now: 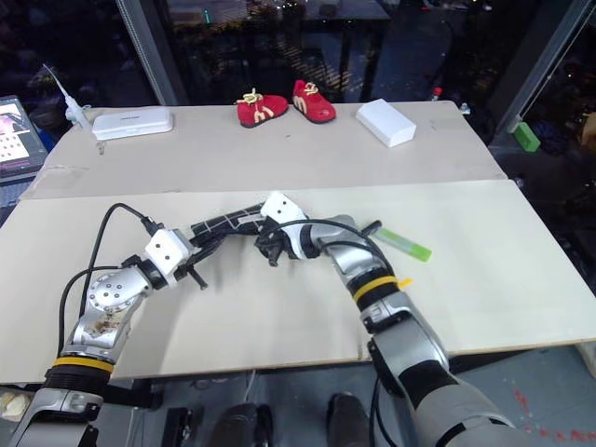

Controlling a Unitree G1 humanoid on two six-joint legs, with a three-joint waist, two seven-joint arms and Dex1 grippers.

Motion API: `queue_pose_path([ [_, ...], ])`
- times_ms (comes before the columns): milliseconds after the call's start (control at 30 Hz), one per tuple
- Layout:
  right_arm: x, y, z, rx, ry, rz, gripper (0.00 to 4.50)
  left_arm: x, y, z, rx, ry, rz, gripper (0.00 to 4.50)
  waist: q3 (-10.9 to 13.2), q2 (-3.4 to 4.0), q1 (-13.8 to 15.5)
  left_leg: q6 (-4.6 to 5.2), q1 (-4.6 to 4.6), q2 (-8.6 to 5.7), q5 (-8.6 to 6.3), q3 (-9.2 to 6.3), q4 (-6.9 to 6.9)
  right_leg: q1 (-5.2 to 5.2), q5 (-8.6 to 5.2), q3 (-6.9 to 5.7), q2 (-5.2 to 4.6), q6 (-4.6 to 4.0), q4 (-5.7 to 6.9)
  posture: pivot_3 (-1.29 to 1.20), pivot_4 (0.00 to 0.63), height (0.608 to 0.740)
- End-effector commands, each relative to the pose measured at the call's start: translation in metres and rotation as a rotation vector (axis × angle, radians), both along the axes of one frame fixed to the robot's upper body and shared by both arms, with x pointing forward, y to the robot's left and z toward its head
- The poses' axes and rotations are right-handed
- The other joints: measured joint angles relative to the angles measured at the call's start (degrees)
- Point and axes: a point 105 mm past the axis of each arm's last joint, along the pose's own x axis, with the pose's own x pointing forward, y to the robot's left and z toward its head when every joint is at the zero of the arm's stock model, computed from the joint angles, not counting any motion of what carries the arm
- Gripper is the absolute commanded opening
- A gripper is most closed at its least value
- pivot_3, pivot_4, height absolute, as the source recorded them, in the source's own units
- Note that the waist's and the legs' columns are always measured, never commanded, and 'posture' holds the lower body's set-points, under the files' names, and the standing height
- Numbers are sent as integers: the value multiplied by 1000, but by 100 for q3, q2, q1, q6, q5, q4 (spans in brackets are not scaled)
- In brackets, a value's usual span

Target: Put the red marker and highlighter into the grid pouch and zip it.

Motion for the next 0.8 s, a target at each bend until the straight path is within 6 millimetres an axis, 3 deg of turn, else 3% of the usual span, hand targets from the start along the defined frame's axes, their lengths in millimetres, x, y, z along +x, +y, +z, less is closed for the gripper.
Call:
queue_pose_path([
  [33, -13, 15, 21, 60, -3, 96, 71, 1, -2, 11, -12, -36, -9, 0, 0, 0, 3, 0, -1, 0, 0, 0, 0, 0, 0, 0, 0, 0, 1, 0, 150, 740],
  [233, -30, 17, 6, -21, -1, 198, 71, 3, -4, 11, -15, -35, -15, 0, 0, 0, 8, 1, -3, -1, 0, -1, 0, 0, 0, -1, -1, 0, 1, 0, 150, 740],
  [433, -15, 27, 26, 63, -23, 110, 71, 4, -5, 12, -20, -35, -19, 0, 0, 0, -4, 0, 0, -1, 0, -1, 0, -1, 0, 0, 0, 0, 0, 0, 150, 740],
  [533, -5, 20, 28, 56, -39, 64, 849, 3, -5, 12, -20, -37, -19, 0, 0, 0, -2, -1, 3, 0, 1, 0, 0, 0, 0, 0, 1, 0, 0, 0, 150, 740],
  [633, -8, 11, 27, 34, -44, 93, 1799, 3, -5, 13, -20, -39, -17, 0, 0, 0, 14, -1, -1, -1, 0, 0, 0, 1, 0, -1, 0, 0, 1, 0, 150, 740],
  [800, -12, -20, 28, 76, 23, 54, 3539, -1, -3, 19, -33, -55, -30, 0, 0, 0, 68, 2, -11, -4, -1, -1, 0, 1, 2, -2, -4, 2, -2, 0, 150, 740],
])
